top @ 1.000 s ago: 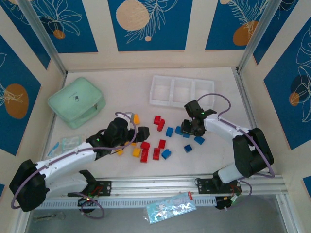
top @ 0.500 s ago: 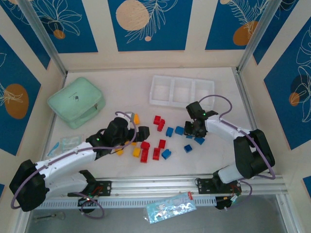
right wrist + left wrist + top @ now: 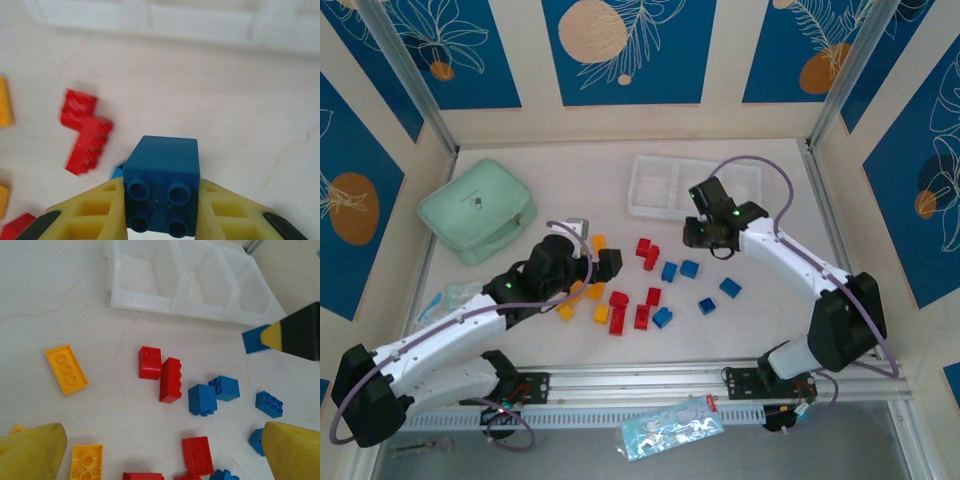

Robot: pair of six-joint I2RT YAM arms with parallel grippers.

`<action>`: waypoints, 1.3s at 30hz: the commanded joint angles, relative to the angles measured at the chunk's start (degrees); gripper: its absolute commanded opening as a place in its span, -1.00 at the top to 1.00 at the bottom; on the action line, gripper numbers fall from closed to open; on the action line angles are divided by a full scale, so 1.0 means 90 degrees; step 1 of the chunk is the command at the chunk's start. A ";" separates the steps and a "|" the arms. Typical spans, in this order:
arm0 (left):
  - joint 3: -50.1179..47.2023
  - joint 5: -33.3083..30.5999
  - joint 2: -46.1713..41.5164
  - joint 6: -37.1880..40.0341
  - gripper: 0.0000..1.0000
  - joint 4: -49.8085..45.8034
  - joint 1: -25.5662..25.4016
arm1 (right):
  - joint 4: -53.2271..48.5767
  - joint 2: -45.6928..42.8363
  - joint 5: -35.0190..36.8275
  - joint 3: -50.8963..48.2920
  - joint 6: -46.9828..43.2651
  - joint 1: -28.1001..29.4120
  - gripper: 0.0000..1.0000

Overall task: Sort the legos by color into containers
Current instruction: Place the lego in the container.

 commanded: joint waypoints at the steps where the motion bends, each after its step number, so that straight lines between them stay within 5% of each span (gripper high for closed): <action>1: 0.0336 -0.0328 0.0029 0.0370 -0.99 -0.0396 0.0122 | 0.0257 0.0727 0.0270 0.0720 -0.0430 0.0245 0.45; 20: 0.0059 0.0265 0.0330 0.0068 -0.99 0.0043 0.1197 | 0.0099 0.4636 0.0300 0.4820 -0.1244 0.0128 0.47; 39: -0.0147 0.0186 0.0115 -0.0188 -0.99 -0.0171 0.1276 | 0.0068 0.4352 0.0519 0.4022 -0.0987 0.0461 0.32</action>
